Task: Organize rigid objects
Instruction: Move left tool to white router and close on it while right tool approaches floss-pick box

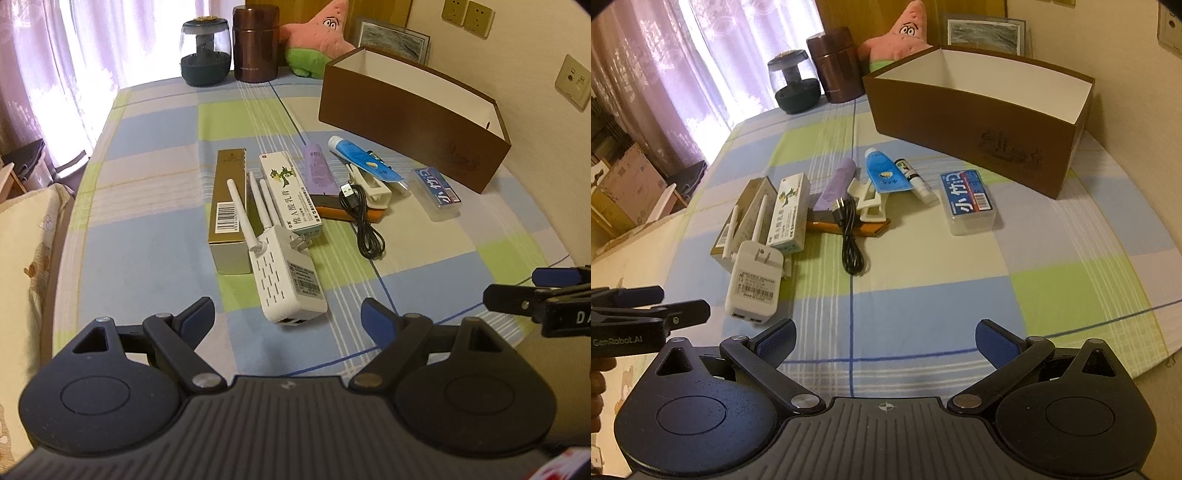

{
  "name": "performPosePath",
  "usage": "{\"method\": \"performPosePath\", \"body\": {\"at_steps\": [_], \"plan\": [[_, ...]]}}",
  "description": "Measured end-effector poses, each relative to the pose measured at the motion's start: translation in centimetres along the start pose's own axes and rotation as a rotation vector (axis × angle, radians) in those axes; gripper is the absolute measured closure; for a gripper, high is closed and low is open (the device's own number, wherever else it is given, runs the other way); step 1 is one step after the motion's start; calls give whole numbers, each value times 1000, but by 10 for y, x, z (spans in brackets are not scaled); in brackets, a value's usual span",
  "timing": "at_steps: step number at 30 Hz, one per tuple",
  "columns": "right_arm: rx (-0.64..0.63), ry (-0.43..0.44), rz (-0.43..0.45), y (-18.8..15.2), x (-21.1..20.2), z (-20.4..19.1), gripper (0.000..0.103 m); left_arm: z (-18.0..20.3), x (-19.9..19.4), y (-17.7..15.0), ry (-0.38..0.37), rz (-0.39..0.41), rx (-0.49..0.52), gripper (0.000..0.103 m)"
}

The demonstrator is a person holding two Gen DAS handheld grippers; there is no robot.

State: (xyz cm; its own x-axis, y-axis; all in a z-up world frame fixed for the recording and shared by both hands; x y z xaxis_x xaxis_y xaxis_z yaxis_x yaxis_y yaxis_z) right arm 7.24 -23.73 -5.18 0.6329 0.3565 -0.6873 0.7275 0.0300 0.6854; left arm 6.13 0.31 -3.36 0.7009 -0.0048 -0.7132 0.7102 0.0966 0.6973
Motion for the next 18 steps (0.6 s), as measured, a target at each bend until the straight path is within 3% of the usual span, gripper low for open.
{"method": "performPosePath", "body": {"at_steps": [7,12,18], "plan": [[14,15,42,8,11,22,2,-5,22,1,2,-5,-14,19],[32,6,43,15,22,39,5,-9,42,3,-14,-22,-47,29],[25,-23,22,20,37,56,8,-12,68,8,-7,-29,-60,31]]}}
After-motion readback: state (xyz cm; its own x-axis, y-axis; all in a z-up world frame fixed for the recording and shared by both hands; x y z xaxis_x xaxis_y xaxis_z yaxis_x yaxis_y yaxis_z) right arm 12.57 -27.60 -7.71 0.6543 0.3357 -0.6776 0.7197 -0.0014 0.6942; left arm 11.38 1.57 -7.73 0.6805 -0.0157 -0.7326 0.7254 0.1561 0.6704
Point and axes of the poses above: each gripper's, at about its wrist camera, not at the fingertips, and x roughly the way its jaws point, z to its right, y to its top, the point moved 1 cm from there along x, roughly the way its jaws point, and after that the axes turned 9 degrees about z, right-handed, at the moved point
